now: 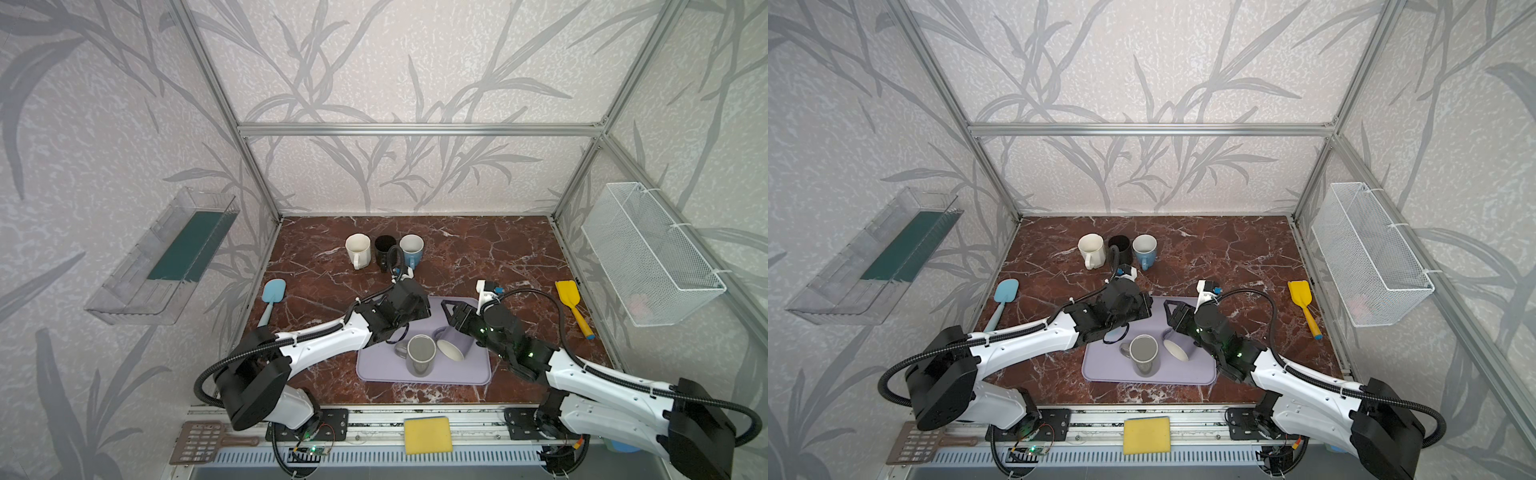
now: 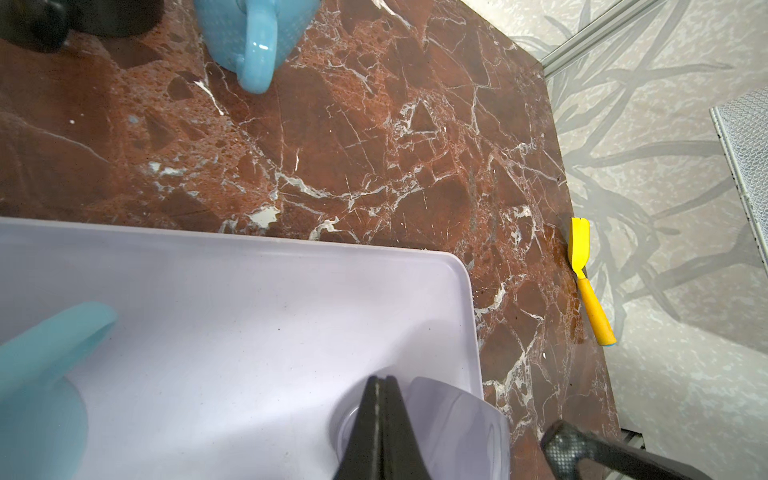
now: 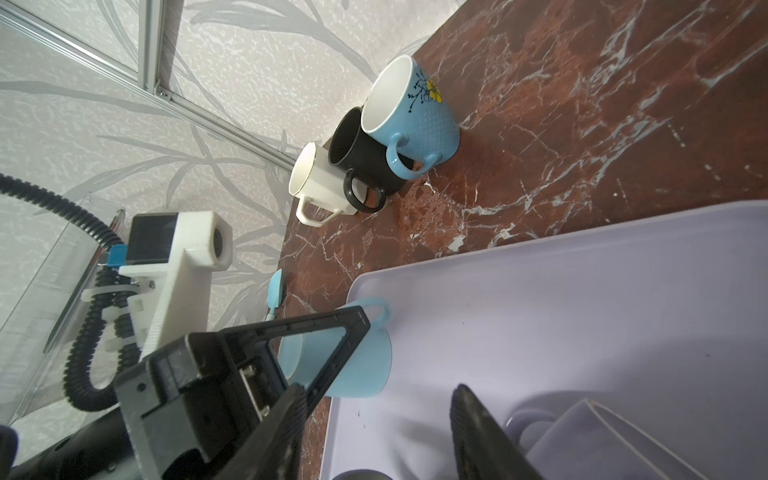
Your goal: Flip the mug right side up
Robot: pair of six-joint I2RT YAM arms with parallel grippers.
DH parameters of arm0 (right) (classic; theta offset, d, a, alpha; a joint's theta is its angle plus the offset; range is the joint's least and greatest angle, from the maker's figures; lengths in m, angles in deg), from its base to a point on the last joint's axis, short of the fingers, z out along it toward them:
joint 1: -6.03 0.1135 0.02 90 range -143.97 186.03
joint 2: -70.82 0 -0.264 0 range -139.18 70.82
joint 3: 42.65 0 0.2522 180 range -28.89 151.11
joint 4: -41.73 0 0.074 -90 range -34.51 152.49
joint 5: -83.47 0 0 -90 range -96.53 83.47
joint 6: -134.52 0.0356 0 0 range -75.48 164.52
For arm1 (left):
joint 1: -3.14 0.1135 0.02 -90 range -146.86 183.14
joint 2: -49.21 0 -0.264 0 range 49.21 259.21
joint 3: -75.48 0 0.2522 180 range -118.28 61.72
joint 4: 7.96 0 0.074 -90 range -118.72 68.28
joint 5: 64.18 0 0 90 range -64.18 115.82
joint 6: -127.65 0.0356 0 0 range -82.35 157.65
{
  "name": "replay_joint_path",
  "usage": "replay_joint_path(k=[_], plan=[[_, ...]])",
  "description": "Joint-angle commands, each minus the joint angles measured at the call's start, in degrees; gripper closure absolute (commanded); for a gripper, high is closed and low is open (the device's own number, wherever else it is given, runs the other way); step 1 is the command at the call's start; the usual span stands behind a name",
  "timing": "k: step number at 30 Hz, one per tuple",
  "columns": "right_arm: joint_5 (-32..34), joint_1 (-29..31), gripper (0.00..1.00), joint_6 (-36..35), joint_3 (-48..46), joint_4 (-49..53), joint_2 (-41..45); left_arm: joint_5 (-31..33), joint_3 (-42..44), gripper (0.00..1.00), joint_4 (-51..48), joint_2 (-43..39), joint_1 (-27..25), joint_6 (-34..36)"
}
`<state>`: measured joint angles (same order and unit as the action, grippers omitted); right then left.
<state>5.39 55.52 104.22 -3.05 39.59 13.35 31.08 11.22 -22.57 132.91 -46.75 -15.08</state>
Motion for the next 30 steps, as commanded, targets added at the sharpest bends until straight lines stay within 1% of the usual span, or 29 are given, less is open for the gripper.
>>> replay_joint_path(k=[1,5,9,22,25,30], plan=[[1.1,0.0,0.43,-2.3,0.0,4.0,1.3,-0.5,-2.2,1.0,-3.1,1.0,-0.1,1.9],[-0.5,-0.6,0.42,-2.8,-0.2,6.6,2.1,-0.8,-4.9,1.0,-6.7,1.7,-0.1,4.4],[-2.4,-2.2,0.42,-2.9,-0.6,6.5,2.1,0.0,-6.7,1.0,-9.7,2.2,-0.1,5.8],[-6.2,-3.7,0.42,-4.2,0.6,6.0,0.2,-0.1,-8.6,1.0,-13.2,3.1,-0.2,7.5],[-7.4,-4.8,0.42,-5.3,1.1,6.9,0.3,1.1,-9.4,1.0,-18.9,1.6,-0.1,9.6],[-10.3,-7.6,0.42,-6.9,1.8,8.0,0.8,5.6,-8.8,0.94,-28.7,-4.4,-0.1,13.4]])
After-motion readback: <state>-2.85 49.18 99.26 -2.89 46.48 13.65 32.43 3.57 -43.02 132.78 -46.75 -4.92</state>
